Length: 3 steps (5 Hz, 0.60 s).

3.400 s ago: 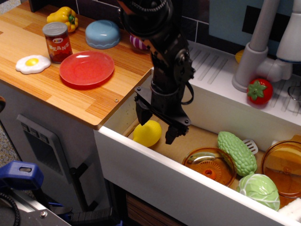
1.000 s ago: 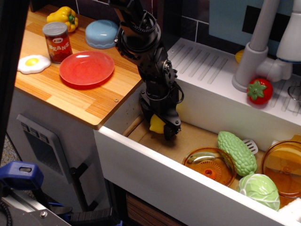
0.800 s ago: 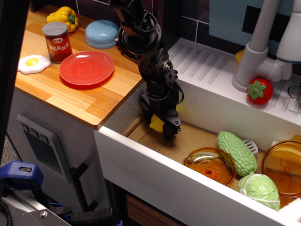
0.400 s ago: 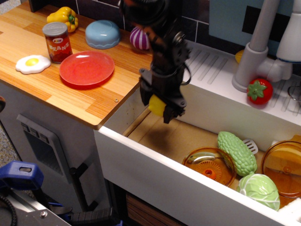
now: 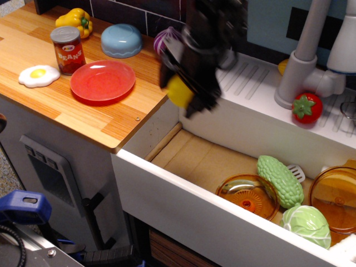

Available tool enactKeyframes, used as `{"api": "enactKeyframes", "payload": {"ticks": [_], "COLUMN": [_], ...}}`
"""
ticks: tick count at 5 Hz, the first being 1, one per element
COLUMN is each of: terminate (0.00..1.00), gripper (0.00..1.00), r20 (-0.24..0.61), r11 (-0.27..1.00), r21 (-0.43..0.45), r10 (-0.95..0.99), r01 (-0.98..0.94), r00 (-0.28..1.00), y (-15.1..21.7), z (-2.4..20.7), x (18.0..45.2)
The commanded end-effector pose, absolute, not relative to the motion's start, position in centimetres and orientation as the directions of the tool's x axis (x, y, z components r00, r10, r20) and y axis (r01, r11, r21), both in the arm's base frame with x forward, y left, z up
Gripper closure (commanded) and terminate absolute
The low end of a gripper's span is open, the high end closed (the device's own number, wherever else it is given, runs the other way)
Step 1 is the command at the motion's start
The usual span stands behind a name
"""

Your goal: Put lemon on plate

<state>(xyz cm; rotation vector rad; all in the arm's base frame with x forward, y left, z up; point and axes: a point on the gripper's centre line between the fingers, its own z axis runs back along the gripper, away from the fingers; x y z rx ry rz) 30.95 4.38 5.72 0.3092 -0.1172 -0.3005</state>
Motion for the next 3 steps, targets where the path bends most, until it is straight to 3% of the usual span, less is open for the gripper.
{"api": "enactKeyframes", "payload": {"ticks": [1, 2, 3], "terminate": [0.00, 0.00, 1.00], "gripper": [1.00, 1.00, 1.00], "r20": [0.058, 0.056, 0.053], "r11": [0.868, 0.853, 0.853], "r21": [0.368, 0.390, 0.378], "r10": [-0.380, -0.397, -0.408], "r01": [0.334, 0.346, 0.360], "r00": [0.923, 0.916, 0.911], "y": [10.3, 12.6, 14.5], "z": [8.3, 8.1, 7.3], "x": [31.8, 31.7, 31.5]}}
